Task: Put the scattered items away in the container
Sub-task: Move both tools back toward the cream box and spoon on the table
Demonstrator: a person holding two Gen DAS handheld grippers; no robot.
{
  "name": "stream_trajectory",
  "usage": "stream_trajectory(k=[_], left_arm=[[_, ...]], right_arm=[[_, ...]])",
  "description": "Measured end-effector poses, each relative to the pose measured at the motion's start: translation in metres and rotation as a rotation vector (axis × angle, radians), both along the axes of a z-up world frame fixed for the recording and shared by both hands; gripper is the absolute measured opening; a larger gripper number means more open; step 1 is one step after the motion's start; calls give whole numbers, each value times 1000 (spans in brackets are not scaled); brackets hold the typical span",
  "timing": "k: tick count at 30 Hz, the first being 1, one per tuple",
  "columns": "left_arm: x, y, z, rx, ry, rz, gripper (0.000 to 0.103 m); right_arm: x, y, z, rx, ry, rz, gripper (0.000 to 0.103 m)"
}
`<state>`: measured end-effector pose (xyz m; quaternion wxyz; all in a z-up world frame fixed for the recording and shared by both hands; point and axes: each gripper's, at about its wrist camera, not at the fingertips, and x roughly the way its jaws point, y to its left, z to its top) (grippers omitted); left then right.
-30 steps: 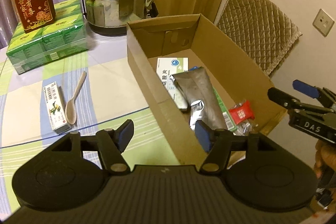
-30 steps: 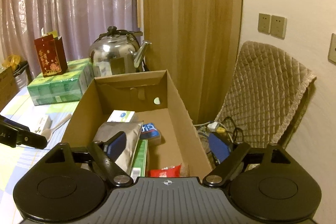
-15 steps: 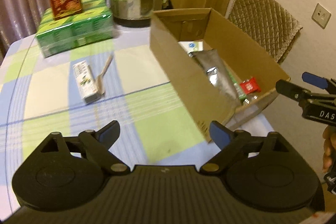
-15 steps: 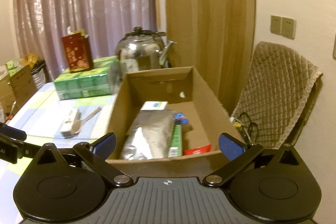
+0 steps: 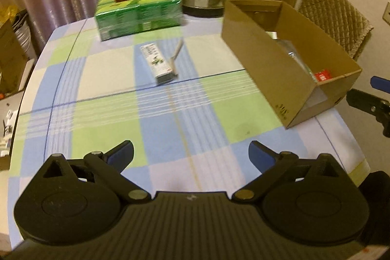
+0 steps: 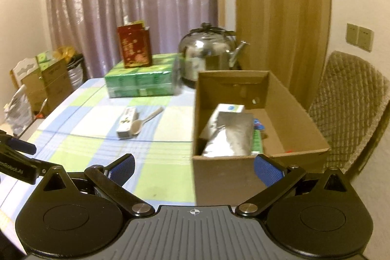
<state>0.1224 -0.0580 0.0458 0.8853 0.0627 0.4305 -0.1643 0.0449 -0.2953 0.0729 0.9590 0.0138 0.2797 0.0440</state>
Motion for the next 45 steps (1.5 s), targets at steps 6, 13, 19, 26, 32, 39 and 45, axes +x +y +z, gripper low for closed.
stream_trajectory(k=[6,13,19,26,32,39,45], left_arm=[[-11,25,-3,-1,1,40,99],[-17,45,-8,-3,9,74,99],[-17,57,-12,-5,12,89,99],[-11,68,-18,0,26,105,99],[-1,72,-24,5,33,108,99],[19,74,-31,-6,20,98,99],[50,73,-42,22,13,67,99]], right_arm=[[-5,23,-2,-12,10,45,101],[-8,44,-9,-2,33,87,101],[-6,58,-15,-22,45,121,101],[7,72,-22,-27,54,153,101],[23,86,-28,-43,53,194,101],[55,103,-40,-85,44,232,101],[100,111,-56,-100,48,236,101]])
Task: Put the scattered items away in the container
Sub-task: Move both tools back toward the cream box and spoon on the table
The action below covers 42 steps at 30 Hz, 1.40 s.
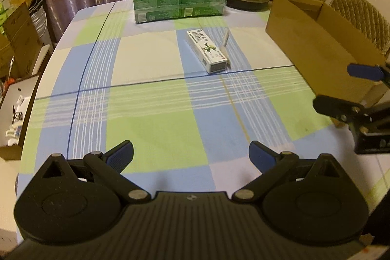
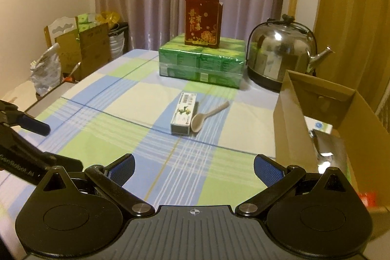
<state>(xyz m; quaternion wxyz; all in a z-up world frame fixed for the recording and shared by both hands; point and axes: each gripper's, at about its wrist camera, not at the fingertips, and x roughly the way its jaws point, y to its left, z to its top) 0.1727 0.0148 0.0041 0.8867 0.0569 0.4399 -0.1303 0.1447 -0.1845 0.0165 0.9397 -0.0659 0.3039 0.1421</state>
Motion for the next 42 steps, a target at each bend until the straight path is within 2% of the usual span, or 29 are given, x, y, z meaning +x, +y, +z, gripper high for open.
stream_trajectory(k=[6,8,10,13,16,21,30,42], left_arm=[[40,3,-14,23,-5,5,99],[54,3,-20,27,-4,8,99],[67,2,-26,29,-9,5,99],[85,-2,-35,24,-8,-2,99],[101,-6,-45,21,-10,-10,99],[124,-9,-56,7,-11,-7,99],[143,-10,-68,-30,-6,3,99],[151,-2,-68,-53,-19,20,99]], right_arm=[[46,4,-22,-20,10,-6,99],[60,4,-31,-33,16,-8,85],[74,4,-40,-41,32,-9,80],[93,4,-53,-47,46,-15,65],[108,4,-64,-53,60,-16,57],[130,9,-80,-74,65,-6,56],[161,20,-98,-128,60,27,55],[174,43,-107,-149,26,68,55]])
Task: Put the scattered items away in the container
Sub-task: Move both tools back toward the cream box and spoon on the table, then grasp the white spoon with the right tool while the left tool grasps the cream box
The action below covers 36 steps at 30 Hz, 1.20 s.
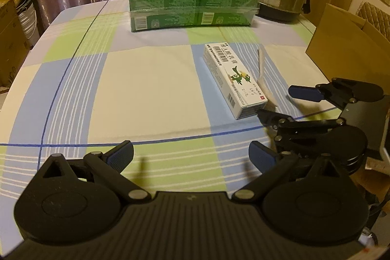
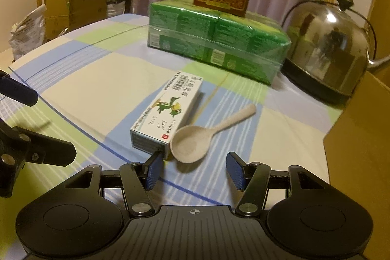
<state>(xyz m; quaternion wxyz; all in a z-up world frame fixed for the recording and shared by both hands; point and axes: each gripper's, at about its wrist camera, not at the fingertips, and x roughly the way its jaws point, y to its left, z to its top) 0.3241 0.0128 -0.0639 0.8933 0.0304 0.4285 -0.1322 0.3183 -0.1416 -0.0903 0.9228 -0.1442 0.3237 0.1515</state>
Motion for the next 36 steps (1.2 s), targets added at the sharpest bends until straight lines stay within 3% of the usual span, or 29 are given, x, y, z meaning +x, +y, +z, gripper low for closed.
stream_trajectory(k=[9,20,23,26,36], left_arm=[[3,8,-1,-4,-2,11,99],[2,10,0,-3,3,9,99],[3,11,1,0,-3,11,99],[6,11,3,1,-8,10,99],[24,-12,2,-23,-24,-16,99]], right_arm=[[10,-1,5,76,2,-47,48],[22,-20,9,345,97,-233,46],[22,-20,10,343,97,-243,36],[20,-20,10,314,95,-236,32],[-3,-40,11,187,49,-252,30]])
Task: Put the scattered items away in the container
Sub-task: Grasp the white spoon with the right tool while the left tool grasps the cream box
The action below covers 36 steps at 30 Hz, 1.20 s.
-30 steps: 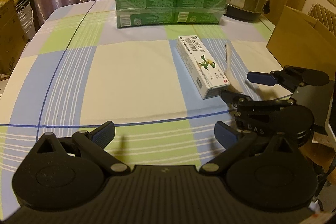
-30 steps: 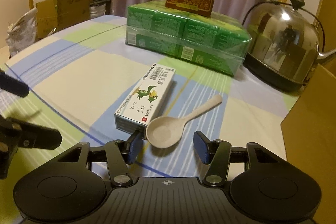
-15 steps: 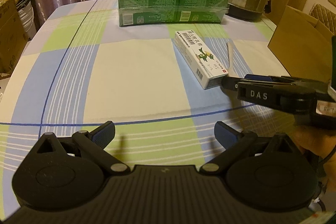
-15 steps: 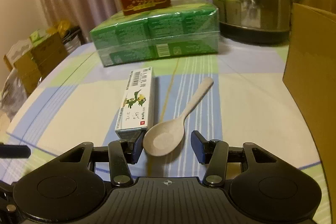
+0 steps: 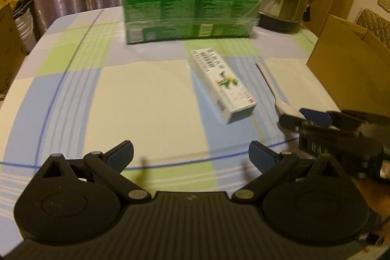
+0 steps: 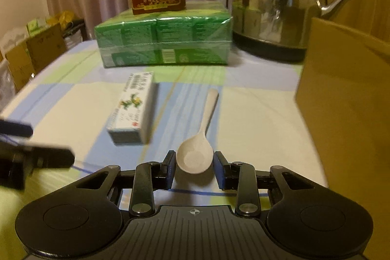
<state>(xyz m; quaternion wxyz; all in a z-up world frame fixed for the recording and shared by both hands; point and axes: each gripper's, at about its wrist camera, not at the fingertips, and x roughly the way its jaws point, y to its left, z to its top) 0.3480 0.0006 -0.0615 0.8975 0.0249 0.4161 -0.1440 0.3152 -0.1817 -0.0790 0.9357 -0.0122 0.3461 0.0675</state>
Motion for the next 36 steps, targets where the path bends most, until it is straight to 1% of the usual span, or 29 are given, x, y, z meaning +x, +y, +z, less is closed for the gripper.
stream_trajectory(k=[5,9,12,13,14,15,17,18,19,20,22,23,25,29,31,36], left_arm=[[18,-25,-3,-20,-12,-16,99],[37,-44,-8,-35,-19,-8,98],[48,-56,-13,-22,-23,-6,93],[51,-60,-15,-12,-23,-4,89],[55,-63,-17,-3,-17,0,81],[58,-64,-19,2,-9,7,75],[63,-65,-23,10,10,21,57],[64,-65,-24,11,13,26,51],[63,-65,-24,24,2,31,39],[61,-65,-24,39,-2,31,35],[56,-61,-24,44,-1,31,33],[53,-59,-23,42,4,26,33],[42,-54,-22,56,7,19,33],[14,-41,-19,76,5,22,33],[2,-35,-19,80,7,28,33],[-13,-26,-20,82,19,43,33]], right_arm=[[-6,-12,-4,-27,-4,5,31],[-10,-21,-7,-25,-9,9,32],[-11,-24,-6,-17,-13,15,32],[-11,-24,-6,-14,-12,17,32],[-11,-24,-6,-7,-12,20,32],[-11,-24,-5,-5,-12,22,32],[-11,-24,-5,-1,-13,25,32],[-11,-24,-5,3,-13,26,33],[-11,-25,-5,9,-12,26,33],[-11,-25,-5,13,-11,27,34],[-10,-25,-5,24,-11,27,37],[-10,-25,-5,29,-10,26,40],[-10,-25,-4,39,-10,23,42],[-7,-22,-1,49,-19,21,42],[-2,-17,-2,35,-24,27,42],[5,-14,-6,15,-23,8,42]])
